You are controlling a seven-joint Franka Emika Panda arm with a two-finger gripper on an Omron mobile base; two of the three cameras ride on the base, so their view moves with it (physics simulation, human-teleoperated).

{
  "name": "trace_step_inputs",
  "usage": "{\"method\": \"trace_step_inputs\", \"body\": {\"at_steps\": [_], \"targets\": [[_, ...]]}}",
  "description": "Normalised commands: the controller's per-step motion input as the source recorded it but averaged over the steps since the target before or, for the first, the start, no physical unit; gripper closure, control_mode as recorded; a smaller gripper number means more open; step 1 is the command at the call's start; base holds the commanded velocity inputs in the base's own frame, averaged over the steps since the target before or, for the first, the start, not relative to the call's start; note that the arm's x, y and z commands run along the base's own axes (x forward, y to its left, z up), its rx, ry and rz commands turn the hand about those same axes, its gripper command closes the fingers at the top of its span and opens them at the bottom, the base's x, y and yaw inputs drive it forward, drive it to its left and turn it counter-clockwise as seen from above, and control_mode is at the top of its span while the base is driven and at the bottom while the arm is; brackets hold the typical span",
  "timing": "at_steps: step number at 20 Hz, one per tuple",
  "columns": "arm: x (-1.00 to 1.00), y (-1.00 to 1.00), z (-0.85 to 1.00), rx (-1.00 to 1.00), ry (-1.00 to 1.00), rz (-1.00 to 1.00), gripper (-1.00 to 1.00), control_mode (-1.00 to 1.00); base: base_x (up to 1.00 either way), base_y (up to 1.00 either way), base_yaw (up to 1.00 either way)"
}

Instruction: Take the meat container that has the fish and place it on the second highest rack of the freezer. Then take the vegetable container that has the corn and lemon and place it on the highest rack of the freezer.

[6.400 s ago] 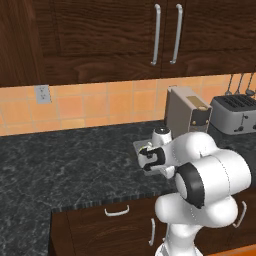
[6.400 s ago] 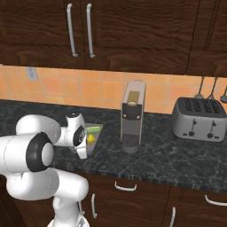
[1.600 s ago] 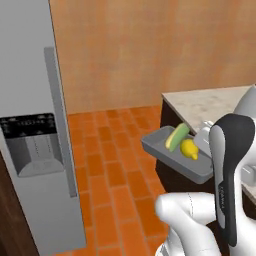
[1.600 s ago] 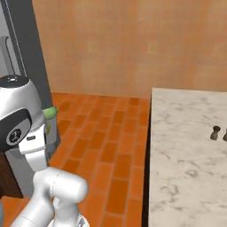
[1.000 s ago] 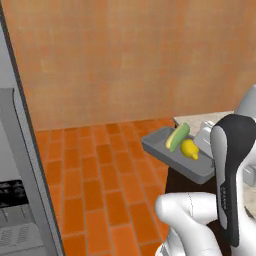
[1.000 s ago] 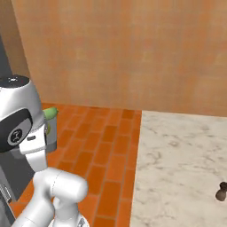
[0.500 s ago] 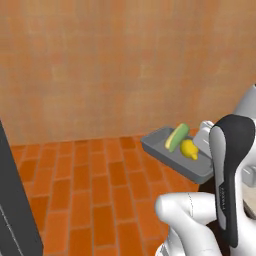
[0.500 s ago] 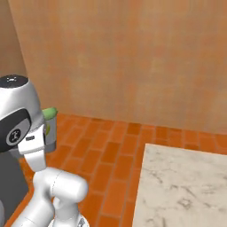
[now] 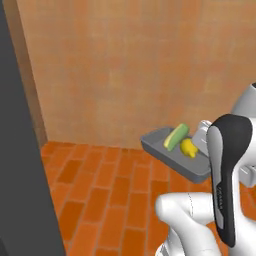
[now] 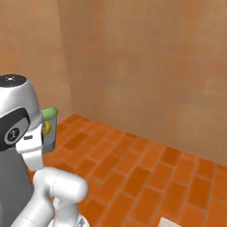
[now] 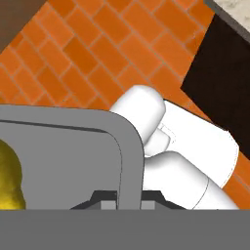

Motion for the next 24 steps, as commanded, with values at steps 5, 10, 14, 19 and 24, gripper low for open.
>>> {"method": "trace_step_inputs", "body": {"at_steps": [5, 10, 14, 19, 24], "targets": [[0.00, 0.00, 0.00, 0.00, 0.00, 0.00, 1.00, 1.00, 0.71, 0.00, 0.85], [0.00, 0.00, 0.00, 0.00, 0.00, 0.00, 1.00, 1.00, 0.23, 0.00, 0.92], [0.00, 0.00, 0.00, 0.00, 0.00, 0.00, 1.00, 1.00, 0.00, 0.00, 0.92], [0.00, 0.00, 0.00, 0.00, 0.00, 0.00, 1.00, 1.00, 0.09, 0.14, 0.86], [0.00, 0.00, 0.00, 0.00, 0.00, 0.00, 1.00, 1.00, 0.65, 0.12, 0.65]]}}
